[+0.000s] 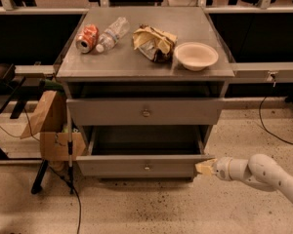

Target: Close middle drawer

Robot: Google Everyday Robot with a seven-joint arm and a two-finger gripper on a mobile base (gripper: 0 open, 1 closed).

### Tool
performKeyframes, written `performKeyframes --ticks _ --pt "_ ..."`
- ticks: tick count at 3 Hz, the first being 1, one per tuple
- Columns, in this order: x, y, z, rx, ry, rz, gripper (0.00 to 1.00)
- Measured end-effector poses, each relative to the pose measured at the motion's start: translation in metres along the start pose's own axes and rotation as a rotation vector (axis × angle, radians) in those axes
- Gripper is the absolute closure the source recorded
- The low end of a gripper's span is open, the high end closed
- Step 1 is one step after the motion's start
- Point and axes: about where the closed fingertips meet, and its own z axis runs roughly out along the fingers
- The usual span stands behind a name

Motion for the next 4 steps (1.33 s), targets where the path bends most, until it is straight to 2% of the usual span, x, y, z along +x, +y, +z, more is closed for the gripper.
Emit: performKeyframes --ticks 2,4 --pt "-0.0009 0.0047 0.0024 -0.002 -0.012 0.011 1.00" --pt "0.0003 0.0091 0.0076 0.000 -0.038 0.048 1.00"
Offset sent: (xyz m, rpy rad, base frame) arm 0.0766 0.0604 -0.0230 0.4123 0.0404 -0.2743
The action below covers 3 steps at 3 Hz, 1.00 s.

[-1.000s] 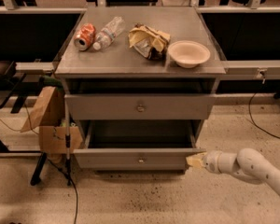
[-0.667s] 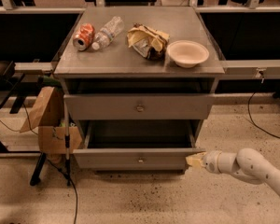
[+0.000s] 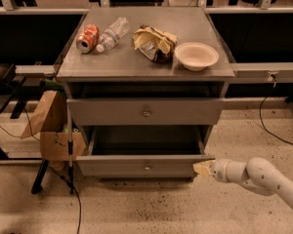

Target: Close middle drawer

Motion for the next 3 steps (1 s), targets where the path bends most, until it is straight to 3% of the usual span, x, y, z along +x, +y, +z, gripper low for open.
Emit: performKeyframes --ticks 2,3 --pt "0.012 0.028 0.019 0.070 -0.166 0.228 1.00" --pt "0.012 0.029 0.019 0.070 -0.166 0.228 1.00"
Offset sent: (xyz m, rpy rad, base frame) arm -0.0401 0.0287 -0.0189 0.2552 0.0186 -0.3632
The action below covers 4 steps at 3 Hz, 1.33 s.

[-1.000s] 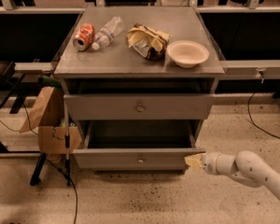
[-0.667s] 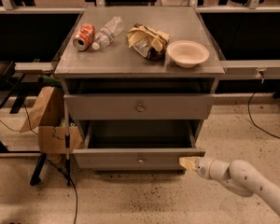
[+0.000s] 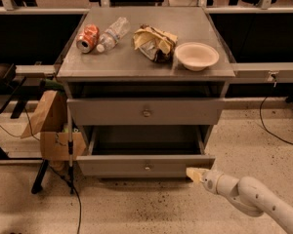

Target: Close middle drawer

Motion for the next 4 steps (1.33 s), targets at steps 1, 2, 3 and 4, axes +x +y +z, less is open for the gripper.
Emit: performKeyframes --ticks 1,2,3,4 --pt "-0.004 0.014 0.009 -0.032 -0.004 -0.026 1.00" --pt "-0.004 0.053 0.035 -0.122 0.024 -0.065 1.00" --pt "0.001 0.087 0.059 -0.188 0.072 -0.091 1.00" --pt "0.006 0.109 0.079 -0.220 0.101 -0.085 1.00"
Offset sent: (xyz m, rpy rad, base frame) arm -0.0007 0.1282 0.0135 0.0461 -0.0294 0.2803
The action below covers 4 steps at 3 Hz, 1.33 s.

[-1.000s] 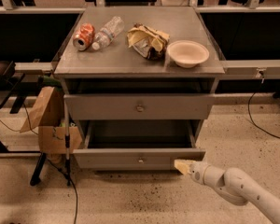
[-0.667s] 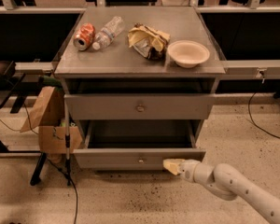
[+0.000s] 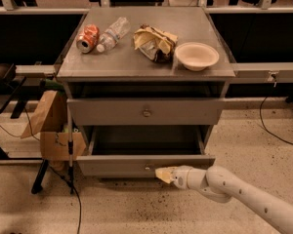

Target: Close middle drawer

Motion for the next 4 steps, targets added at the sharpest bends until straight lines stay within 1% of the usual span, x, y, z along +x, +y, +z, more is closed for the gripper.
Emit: performKeyframes --ticks 1,2,4 --pt "-0.0090 0.0079 0.0267 0.005 -0.013 0.003 1.00" --pt "-0.0149 0.0051 0.0338 0.026 -0.029 0.003 1.00" --pt "-0.0186 0.0007 0.0361 0.049 -0.042 -0.003 1.00"
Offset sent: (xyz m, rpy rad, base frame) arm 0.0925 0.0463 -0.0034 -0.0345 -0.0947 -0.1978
